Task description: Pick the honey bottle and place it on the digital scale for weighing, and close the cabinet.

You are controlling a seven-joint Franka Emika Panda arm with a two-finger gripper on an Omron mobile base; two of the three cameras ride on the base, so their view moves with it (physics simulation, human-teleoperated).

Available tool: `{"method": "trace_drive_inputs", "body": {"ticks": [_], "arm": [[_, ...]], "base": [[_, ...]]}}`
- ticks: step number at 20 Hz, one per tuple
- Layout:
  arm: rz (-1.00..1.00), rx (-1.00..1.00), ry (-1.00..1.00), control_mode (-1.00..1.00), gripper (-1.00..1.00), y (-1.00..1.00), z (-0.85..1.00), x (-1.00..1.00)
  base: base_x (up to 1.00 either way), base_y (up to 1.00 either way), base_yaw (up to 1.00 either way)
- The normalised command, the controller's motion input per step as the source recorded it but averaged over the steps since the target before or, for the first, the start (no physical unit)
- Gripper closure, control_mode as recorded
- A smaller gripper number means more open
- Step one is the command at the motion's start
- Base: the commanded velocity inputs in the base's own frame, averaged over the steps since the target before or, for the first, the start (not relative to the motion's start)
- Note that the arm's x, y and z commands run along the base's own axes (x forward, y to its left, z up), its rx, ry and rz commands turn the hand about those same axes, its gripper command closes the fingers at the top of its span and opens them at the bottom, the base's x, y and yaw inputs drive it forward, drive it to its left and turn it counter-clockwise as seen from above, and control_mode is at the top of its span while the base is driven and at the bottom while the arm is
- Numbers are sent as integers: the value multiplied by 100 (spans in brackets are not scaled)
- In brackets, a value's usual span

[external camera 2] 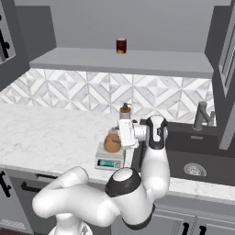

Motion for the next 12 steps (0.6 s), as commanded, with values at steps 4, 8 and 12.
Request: {"method": "trace_drive_inputs", "body": {"ticks": [4,8,12], "arm": [[0,-2,-2,-100,100,0,-34,2],[0,-5,-5,-100,-100,0,-36,0],[0,0,-3,-100,-100,0,-15,0]], "base": [[0,0,0],[0,0,0],[0,0,0]]}}
